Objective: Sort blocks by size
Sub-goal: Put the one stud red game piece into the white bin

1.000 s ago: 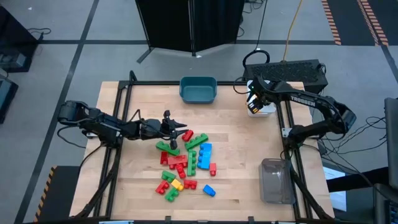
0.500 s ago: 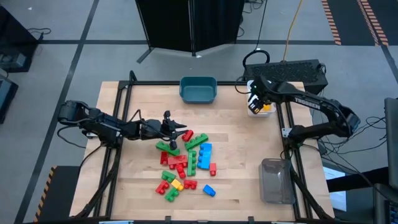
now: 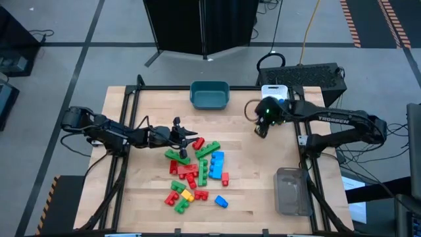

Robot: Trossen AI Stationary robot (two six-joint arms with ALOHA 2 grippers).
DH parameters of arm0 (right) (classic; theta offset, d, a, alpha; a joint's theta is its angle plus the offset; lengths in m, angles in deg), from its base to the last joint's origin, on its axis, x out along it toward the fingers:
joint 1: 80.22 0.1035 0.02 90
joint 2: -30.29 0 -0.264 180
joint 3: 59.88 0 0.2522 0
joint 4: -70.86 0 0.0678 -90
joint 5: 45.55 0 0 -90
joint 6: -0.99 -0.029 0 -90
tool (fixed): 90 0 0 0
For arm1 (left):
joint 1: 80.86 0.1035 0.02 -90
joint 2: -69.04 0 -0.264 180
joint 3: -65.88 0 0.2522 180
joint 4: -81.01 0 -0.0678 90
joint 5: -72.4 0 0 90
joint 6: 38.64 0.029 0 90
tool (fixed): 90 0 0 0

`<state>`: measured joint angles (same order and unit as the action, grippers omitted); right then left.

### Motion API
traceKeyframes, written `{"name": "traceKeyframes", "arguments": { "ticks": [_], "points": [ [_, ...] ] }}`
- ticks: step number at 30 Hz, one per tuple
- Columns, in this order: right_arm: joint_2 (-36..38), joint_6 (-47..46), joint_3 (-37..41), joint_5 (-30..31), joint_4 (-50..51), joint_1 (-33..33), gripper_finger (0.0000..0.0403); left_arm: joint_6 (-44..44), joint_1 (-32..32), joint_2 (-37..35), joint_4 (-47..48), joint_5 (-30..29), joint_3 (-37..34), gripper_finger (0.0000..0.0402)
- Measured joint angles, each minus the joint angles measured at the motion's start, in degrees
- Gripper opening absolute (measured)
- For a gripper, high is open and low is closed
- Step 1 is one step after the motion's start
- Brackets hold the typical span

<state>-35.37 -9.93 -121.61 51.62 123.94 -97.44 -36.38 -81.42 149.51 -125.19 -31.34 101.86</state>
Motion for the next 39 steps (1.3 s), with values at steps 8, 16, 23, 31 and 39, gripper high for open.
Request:
{"name": "traceKeyframes", "arguments": {
  "ticks": [8,16,23,31,39],
  "points": [
    [-3.2,-2.3,0.0,0.2,-10.9,14.1,0.0192,1.2,0.0,0.0,0.4,0.0,0.0,0.0086],
    [-10.3,-1.9,0.0,0.2,-21.2,21.9,0.0192,1.2,0.2,0.0,-0.1,0.0,0.0,0.0086],
    [-18.9,-1.2,0.0,0.3,-28.0,26.9,0.0208,1.1,0.2,0.0,0.0,0.0,0.0,0.0086],
    [-24.6,-0.1,0.0,-0.1,-34.2,31.1,0.0295,1.1,0.2,0.0,-0.1,0.0,0.0,0.0086],
    [-29.6,-0.2,-0.1,-3.2,-38.4,33.3,0.0379,1.3,0.2,0.0,-0.1,-0.4,0.0,0.0086]
  ]
}}
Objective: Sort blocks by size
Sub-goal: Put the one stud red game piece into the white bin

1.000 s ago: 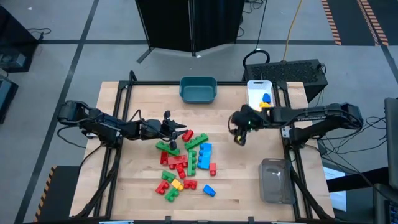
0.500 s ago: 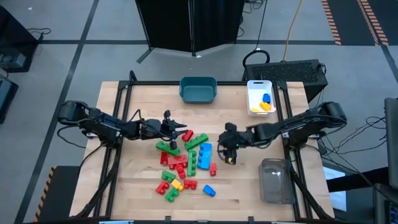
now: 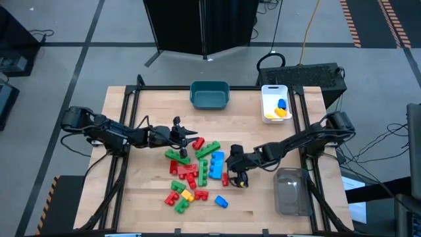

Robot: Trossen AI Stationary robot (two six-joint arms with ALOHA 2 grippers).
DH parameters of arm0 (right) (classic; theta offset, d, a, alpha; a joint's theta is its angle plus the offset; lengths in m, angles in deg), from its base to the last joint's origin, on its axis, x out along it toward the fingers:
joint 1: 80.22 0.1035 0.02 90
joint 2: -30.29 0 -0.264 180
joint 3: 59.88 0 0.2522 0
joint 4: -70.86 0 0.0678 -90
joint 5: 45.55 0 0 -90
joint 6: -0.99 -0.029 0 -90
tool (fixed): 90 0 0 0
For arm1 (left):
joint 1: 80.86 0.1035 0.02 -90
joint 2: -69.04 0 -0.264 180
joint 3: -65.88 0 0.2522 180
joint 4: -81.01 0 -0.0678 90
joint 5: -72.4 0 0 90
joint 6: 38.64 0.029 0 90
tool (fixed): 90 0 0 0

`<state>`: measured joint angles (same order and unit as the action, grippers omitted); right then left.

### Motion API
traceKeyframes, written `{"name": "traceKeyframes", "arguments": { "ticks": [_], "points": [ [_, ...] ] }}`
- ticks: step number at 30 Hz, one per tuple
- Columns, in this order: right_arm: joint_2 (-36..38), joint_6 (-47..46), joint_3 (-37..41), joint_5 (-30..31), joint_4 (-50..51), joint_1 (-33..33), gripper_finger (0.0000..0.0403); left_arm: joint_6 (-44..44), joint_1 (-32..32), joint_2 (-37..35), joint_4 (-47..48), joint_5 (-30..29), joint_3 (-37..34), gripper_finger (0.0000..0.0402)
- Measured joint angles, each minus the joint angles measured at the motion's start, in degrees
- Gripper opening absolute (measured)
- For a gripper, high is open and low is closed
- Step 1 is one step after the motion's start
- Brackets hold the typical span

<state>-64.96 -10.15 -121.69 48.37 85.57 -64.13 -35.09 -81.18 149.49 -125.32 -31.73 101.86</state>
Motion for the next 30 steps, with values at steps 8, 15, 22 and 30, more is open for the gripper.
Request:
{"name": "traceKeyframes", "arguments": {
  "ticks": [8,15,22,30],
  "points": [
    [-4.3,-1.2,0.0,0.4,-4.9,2.4,0.0391,0.2,0.0,0.0,0.5,-0.1,0.0,0.0086],
    [-7.1,-2.0,0.0,0.2,-6.8,3.2,0.0391,0.3,0.4,0.0,0.2,-0.1,0.0,0.0086],
    [-7.8,-5.0,0.0,0.5,-7.7,3.1,0.0373,0.2,0.5,0.0,0.4,-0.3,0.0,0.0086],
    [-7.8,-6.3,0.0,0.5,-8.0,3.0,0.0288,0.2,0.5,0.0,0.4,-0.3,0.0,0.0086]
  ]
}}
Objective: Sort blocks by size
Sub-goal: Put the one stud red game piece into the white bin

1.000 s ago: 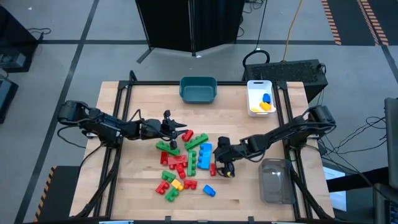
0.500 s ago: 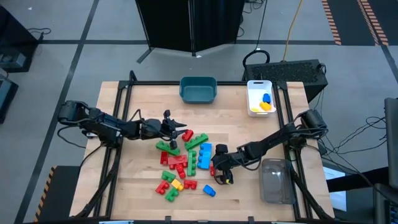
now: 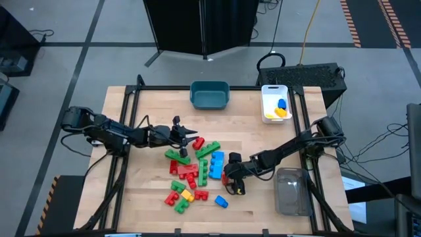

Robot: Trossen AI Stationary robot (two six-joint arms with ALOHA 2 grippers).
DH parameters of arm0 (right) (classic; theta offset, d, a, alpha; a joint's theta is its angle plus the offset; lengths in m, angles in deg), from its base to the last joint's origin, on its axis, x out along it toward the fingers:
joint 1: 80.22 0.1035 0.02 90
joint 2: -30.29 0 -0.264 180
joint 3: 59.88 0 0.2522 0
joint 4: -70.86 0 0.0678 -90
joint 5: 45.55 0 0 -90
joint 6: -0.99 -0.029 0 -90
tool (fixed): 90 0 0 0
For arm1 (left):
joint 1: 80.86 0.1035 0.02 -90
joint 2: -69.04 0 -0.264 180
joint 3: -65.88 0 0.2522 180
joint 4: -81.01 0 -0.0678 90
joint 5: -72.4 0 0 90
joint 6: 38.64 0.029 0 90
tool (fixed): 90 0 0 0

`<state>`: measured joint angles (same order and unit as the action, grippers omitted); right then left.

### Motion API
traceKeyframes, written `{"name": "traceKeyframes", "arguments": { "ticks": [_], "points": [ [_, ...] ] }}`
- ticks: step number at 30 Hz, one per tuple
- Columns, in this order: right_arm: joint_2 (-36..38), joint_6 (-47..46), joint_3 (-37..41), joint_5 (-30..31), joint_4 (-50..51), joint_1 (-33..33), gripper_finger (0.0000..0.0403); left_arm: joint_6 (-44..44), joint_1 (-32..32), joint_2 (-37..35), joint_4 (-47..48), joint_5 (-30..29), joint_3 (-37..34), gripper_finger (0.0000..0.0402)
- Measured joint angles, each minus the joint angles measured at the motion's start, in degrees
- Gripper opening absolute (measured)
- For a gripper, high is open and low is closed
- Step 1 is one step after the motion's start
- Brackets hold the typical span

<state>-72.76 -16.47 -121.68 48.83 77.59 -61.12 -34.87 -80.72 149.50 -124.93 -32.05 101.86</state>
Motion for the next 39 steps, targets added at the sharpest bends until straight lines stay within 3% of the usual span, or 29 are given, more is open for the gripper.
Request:
{"name": "traceKeyframes", "arguments": {
  "ticks": [6,13,19,31,39],
  "points": [
    [0.0,0.0,0.0,0.0,-0.3,-0.6,0.0234,0.0,0.0,0.0,0.0,0.0,0.0,0.0086],
    [1.9,0.8,0.0,0.0,2.1,-0.7,0.0242,-0.2,0.0,0.0,0.0,0.0,0.0,0.0086],
    [8.5,1.2,0.0,0.6,11.5,-1.9,0.0235,-0.2,0.0,0.0,0.2,0.0,0.0,0.0086],
    [28.2,-0.2,0.0,17.4,40.3,-4.6,0.0237,-3.4,0.1,0.0,0.3,-2.9,0.0,0.0086],
    [39.3,-2.5,0.0,27.5,54.9,-11.8,0.0238,-4.6,0.1,0.0,0.3,-3.2,0.0,0.0086]
  ]
}}
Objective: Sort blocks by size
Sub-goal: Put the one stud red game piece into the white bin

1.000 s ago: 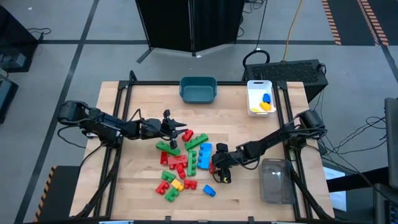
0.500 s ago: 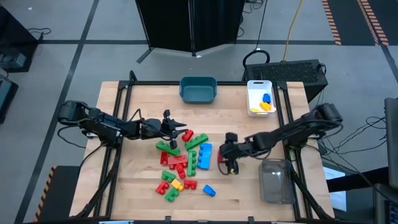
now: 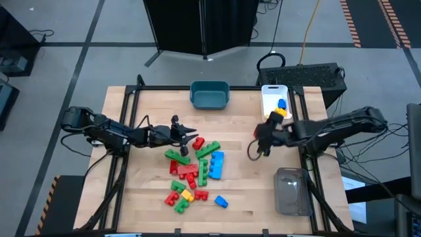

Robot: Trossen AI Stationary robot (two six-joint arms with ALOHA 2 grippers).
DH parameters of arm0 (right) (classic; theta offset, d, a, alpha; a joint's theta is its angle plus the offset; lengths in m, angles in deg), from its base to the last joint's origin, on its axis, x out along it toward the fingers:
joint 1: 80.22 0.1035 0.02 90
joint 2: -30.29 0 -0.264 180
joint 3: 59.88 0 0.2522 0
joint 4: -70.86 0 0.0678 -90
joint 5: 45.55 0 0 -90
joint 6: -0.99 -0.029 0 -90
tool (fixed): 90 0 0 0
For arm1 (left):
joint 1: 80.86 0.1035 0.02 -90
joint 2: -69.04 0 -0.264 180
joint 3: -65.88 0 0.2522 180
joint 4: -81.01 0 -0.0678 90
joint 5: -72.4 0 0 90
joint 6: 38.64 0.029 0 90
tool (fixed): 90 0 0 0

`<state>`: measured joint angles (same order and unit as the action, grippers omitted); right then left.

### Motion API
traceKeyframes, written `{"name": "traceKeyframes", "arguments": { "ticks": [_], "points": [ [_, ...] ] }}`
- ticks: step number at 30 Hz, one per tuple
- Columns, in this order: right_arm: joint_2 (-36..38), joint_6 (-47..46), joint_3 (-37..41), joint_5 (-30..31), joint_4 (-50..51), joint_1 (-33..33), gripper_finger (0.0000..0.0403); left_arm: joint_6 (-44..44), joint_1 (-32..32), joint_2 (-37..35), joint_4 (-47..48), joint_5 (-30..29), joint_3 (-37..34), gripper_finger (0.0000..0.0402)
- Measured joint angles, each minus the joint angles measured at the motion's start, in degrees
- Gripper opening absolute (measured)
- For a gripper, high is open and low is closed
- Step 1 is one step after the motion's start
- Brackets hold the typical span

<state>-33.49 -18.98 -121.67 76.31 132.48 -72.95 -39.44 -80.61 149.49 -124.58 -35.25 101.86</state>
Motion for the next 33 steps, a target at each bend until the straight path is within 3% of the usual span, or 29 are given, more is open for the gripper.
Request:
{"name": "traceKeyframes", "arguments": {
  "ticks": [11,18,26,33],
  "points": [
    [5.2,-0.9,0.2,1.6,1.8,-18.5,0.024,-0.4,0.0,0.0,0.2,-0.5,0.0,0.0086],
    [5.2,0.2,6.4,0.7,-2.5,-32.8,0.0241,-0.4,0.0,0.0,3.2,-0.9,0.0,0.0086],
    [5.2,7.9,10.7,-14.9,-14.9,-45.3,0.0242,1.4,-0.2,0.0,3.1,-1.3,0.0,0.0086],
    [3.3,8.8,11.0,-15.7,-16.1,-50.1,0.025,2.8,-1.2,0.0,2.6,-2.5,0.0,0.0086]
  ]
}}
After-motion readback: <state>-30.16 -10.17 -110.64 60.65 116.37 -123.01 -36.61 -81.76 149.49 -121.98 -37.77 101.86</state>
